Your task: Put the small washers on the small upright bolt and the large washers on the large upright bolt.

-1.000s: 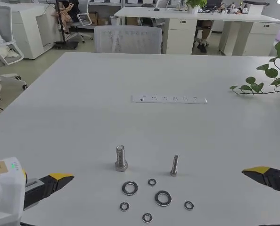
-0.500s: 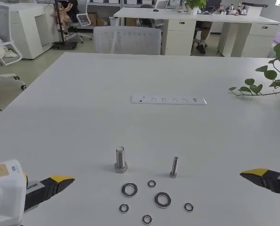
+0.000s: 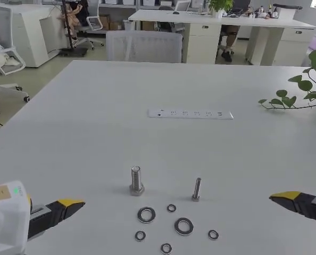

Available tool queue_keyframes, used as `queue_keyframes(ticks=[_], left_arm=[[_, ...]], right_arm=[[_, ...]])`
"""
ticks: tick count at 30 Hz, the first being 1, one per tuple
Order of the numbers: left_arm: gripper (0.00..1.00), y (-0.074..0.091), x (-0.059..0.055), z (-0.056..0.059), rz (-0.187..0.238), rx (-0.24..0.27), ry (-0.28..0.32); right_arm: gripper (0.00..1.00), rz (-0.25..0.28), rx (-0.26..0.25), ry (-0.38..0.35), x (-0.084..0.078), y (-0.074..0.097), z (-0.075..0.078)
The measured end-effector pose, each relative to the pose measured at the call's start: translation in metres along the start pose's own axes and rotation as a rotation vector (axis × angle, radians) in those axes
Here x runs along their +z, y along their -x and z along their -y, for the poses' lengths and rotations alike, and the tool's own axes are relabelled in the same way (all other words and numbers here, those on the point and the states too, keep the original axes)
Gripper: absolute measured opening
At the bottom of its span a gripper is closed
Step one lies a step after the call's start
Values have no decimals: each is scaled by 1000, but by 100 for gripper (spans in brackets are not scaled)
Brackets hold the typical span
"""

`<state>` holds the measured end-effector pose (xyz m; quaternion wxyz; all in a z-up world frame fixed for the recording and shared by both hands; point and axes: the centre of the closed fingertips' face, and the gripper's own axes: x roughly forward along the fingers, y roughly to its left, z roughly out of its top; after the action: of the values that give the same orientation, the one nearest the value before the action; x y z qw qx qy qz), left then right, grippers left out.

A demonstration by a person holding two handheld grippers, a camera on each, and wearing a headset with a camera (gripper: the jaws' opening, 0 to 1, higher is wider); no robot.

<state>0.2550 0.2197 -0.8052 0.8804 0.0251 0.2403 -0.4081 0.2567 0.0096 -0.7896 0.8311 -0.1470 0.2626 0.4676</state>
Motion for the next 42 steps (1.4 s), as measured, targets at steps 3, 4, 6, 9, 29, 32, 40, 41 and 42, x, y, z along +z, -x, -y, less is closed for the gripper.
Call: queue_keyframes(ticks=[3, 4, 6, 9, 29, 32, 40, 41, 42], left_arm=[[95, 0, 0, 0, 0, -1, -1], [95, -1, 1, 0, 0, -2, 0], [95, -1, 1, 0, 0, -2, -2], [94, -1, 1, 0, 1, -1, -1], [93, -2, 2, 2, -2, -4, -3], [93, -2, 1, 3, -5, -3, -6], [93, -2, 0, 4, -8, -6, -8], [93, -2, 0, 4, -9, -7, -8], [93, -2, 0, 4, -8, -7, -10]], right_arm=[[91, -4, 2, 2, 0, -1, 0], [91, -1, 2, 3, 0, -1, 0], [91, -2, 3, 4, 1, -2, 1], [90, -3, 8, 8, 2, -3, 0], [76, -99, 21, 87, 6, -18, 9], [75, -130, 37, 109, 6, -22, 9], [67, -202, 71, 154, 4, -31, 10], [66, -207, 77, 157, 4, -32, 10], [66, -212, 79, 161, 4, -33, 10]])
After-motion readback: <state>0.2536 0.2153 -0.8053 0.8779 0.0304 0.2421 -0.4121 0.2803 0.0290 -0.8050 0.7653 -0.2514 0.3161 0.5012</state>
